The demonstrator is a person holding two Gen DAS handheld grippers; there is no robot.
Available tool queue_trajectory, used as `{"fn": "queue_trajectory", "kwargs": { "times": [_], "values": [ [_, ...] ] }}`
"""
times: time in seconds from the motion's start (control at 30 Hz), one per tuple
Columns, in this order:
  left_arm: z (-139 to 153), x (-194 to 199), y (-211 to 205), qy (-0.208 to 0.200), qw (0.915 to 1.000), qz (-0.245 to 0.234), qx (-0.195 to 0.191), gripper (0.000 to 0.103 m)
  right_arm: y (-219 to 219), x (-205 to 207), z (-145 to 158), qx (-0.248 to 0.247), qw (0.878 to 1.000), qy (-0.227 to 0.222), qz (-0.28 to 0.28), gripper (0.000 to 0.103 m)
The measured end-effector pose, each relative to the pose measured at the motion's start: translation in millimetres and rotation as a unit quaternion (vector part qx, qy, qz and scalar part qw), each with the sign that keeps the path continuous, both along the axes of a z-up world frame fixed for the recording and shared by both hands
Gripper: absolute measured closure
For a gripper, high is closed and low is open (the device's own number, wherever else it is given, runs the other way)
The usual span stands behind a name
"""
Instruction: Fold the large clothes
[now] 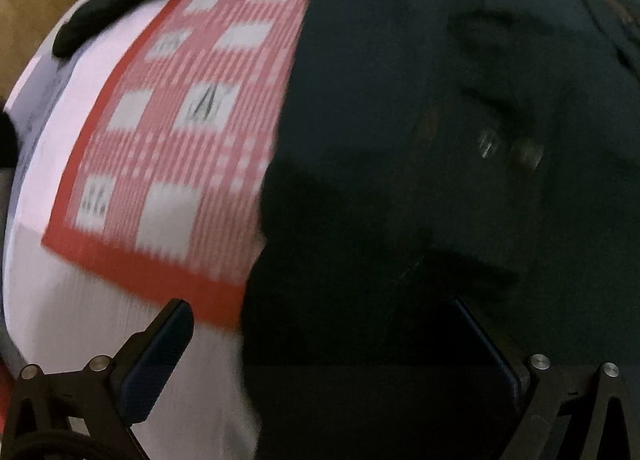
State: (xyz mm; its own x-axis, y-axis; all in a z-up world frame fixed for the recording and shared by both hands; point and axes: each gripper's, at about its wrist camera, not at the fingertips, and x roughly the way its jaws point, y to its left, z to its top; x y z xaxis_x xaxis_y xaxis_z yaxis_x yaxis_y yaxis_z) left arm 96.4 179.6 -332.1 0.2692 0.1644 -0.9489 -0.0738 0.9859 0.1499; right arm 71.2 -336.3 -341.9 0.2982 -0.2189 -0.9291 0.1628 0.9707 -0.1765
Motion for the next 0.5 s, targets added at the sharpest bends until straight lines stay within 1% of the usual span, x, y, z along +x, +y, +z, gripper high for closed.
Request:
{"fn": "queue_trajectory", "kwargs": {
  "times": [0.03,0.07,0.1,0.13,0.2,0.27,0.3,0.37,0.43,0.47,0.5],
  "values": [
    [-3.9,-1.8,7.5,0.001,1.0,0.007,-0.003,0.0,-5.2,-9.7,-9.2,-0.006,1.0,0.018,-0.006,0.001],
    [-4.6,-1.8,12.3,0.002,0.9999,0.014,-0.004,0.0,-14.1,-19.3,-16.6,0.001,0.999,0.026,-0.029,0.0],
    [-2.8,0.9,14.2,0.002,0.9998,0.019,-0.001,0.0,-21.5,-24.6,-19.6,0.009,0.998,0.028,-0.053,0.0],
    [1.9,5.0,15.0,-0.002,0.9997,0.023,0.006,0.0,-38.1,-31.7,-18.1,0.011,0.995,0.03,-0.092,0.0],
    [13.1,18.7,13.5,-0.026,0.9995,0.02,0.002,0.0,-52.4,-31.3,-4.1,-0.007,0.994,0.016,-0.11,0.0],
    [25.5,43.1,6.3,-0.051,0.9987,0.011,-0.003,0.0,-61.5,-16.2,13.7,-0.014,0.994,-0.014,-0.107,0.0],
    [30.8,60.6,1.6,-0.065,0.9978,0.006,-0.007,0.0,-66.4,2.7,23.0,-0.019,0.994,-0.034,-0.098,0.0],
    [35.7,101.6,-9.6,-0.088,0.996,-0.006,-0.012,0.0,-69.6,40.8,31.1,-0.013,0.995,-0.059,-0.082,0.0],
    [36.5,134.2,-18.6,-0.106,0.9941,-0.013,-0.018,0.0,-72.4,91.0,31.5,-0.006,0.994,-0.084,-0.067,0.0],
    [35.2,158.1,-25.6,-0.117,0.9929,-0.015,-0.018,0.0,-72.6,113.2,30.4,0.002,0.994,-0.095,-0.062,0.0],
    [33.6,171.5,-28.4,-0.123,0.9921,-0.016,-0.017,0.0,-73.3,139.6,29.7,0.013,0.992,-0.107,-0.059,0.0]
  ]
}}
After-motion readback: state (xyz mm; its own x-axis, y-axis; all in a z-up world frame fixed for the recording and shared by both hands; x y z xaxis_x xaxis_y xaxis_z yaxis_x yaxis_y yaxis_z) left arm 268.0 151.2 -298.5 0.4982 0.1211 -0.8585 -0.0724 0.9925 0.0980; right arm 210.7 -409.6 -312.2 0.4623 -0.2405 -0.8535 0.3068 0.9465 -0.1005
